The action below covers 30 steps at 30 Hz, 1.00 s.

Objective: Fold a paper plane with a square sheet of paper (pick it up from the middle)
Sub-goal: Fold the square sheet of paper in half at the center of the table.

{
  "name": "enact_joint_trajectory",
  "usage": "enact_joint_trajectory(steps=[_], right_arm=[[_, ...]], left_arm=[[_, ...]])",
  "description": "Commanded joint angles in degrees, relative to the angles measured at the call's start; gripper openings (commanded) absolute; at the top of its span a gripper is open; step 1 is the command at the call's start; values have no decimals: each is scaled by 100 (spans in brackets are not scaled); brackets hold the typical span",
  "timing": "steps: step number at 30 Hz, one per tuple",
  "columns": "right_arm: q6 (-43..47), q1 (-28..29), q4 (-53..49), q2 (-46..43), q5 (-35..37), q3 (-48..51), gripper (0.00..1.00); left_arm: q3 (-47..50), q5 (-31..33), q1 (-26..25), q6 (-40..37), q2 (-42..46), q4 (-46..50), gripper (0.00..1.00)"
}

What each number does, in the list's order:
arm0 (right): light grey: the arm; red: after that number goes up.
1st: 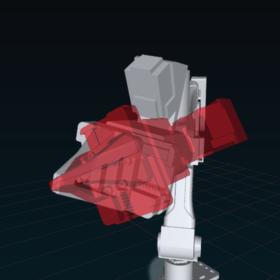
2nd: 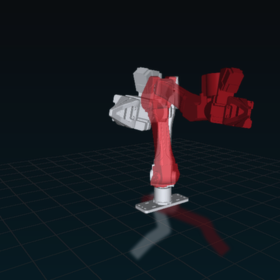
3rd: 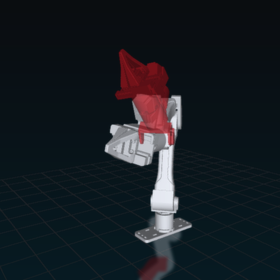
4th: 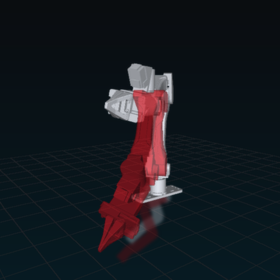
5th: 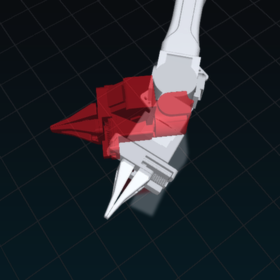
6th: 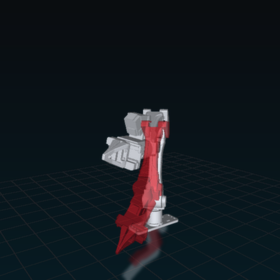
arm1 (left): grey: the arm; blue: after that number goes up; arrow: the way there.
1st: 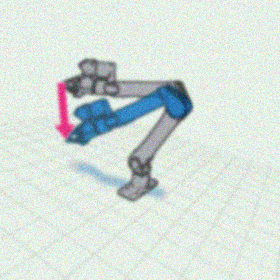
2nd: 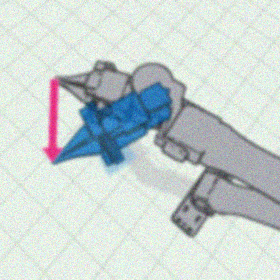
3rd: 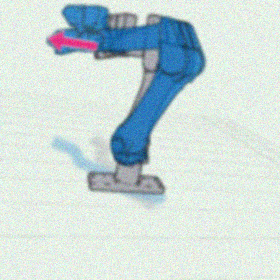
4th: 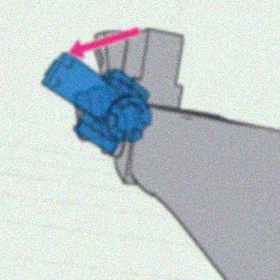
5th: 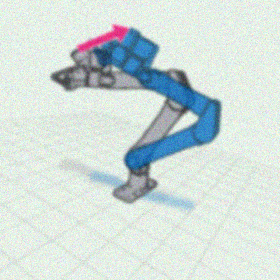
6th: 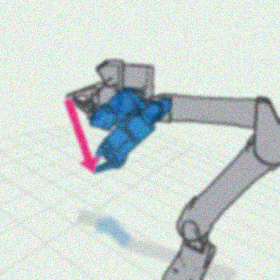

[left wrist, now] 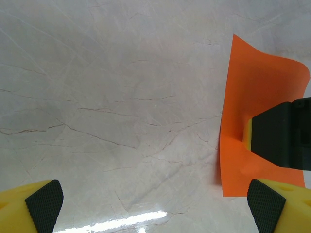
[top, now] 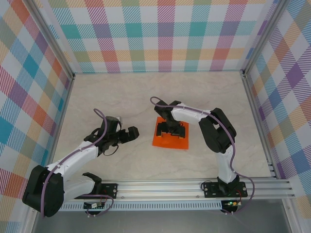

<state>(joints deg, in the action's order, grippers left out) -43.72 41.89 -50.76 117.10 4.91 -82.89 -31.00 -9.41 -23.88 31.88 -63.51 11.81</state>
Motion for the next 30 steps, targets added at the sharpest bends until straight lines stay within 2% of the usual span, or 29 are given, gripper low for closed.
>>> enact_joint_trajectory(steps=[1,4,8,11,17,20,28,30], right_arm=[[-119,97,-65,-22,-159,259,100],[-73,211,-33,-266,-112,369,100],[177,329,284,-631,-477,694,100],[107,411,105,-653,-199,830,100],[17,478,412,-638,-307,1266,100],[-17,478,171,-505,-137,1031,98],[87,478,-78,-815,301,383,95],[92,469,-78,-824,391,253,100]], left_arm=[[-115,-21,-20,-96,84,12,100],[-134,-42,-14,-111,108,49,100],[-121,-50,-18,-88,153,43,100],[-101,-68,-20,-64,195,32,100],[-60,-91,-20,-39,231,41,100],[-33,-100,-20,-30,238,21,100],[-64,-70,-20,-38,316,96,100],[-55,-70,-18,-38,321,93,100]])
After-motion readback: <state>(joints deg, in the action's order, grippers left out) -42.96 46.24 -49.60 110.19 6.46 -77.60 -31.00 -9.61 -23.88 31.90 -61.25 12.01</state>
